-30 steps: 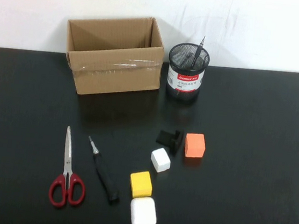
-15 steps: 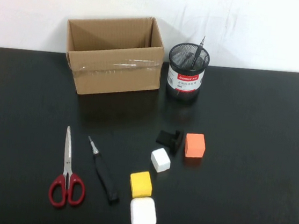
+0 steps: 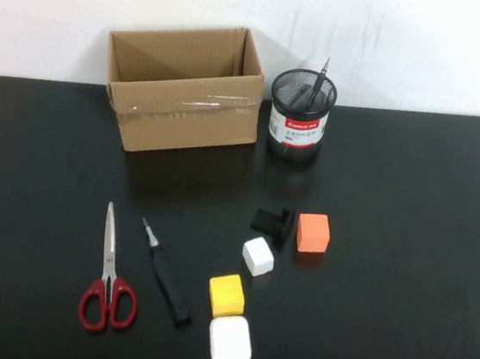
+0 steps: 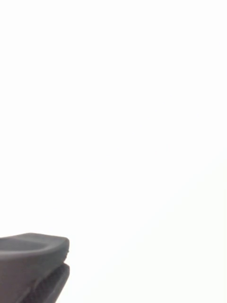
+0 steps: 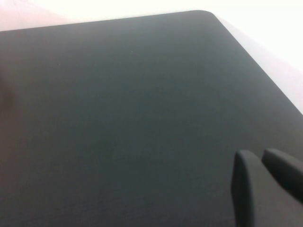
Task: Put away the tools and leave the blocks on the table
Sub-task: Pick up the black Screwdriver from the table
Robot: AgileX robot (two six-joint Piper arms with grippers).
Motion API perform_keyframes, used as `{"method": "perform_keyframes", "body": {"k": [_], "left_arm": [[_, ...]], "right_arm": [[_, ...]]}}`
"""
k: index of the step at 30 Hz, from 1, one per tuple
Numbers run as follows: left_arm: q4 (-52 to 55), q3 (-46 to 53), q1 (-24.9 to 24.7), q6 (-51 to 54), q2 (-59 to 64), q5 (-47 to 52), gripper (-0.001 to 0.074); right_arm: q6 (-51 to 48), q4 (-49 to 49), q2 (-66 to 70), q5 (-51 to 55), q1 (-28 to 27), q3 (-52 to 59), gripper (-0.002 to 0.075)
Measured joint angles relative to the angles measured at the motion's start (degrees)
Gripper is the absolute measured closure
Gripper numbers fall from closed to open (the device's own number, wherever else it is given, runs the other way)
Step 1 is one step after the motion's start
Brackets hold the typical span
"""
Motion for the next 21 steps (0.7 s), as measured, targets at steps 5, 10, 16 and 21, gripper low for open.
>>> {"method": "perform_keyframes", "body": {"k": [5, 10, 16, 21], "left_arm": [[0.00, -3.05, 0.00, -1.84, 5.50, 6.16, 0.0735], [0.00, -3.40, 0.00, -3.54, 9.51, 15.75, 0.0735], [-0.11, -9.31, 0.00, -5.75, 23.14, 38.21, 0.0735], [-3.24, -17.07, 0.00, -4.74, 36.04, 54.69, 0.0735]], "right_arm": [[0.00, 0.00, 0.00, 0.00, 0.00, 0.00, 0.0734], [0.00, 0.00, 0.00, 0.00, 0.00, 0.00, 0.0734], [0.00, 0.00, 0.00, 0.10, 0.00, 0.00, 0.0733], [0.03, 0.00, 0.00, 0.10, 0.00, 0.00, 0.0734]]}}
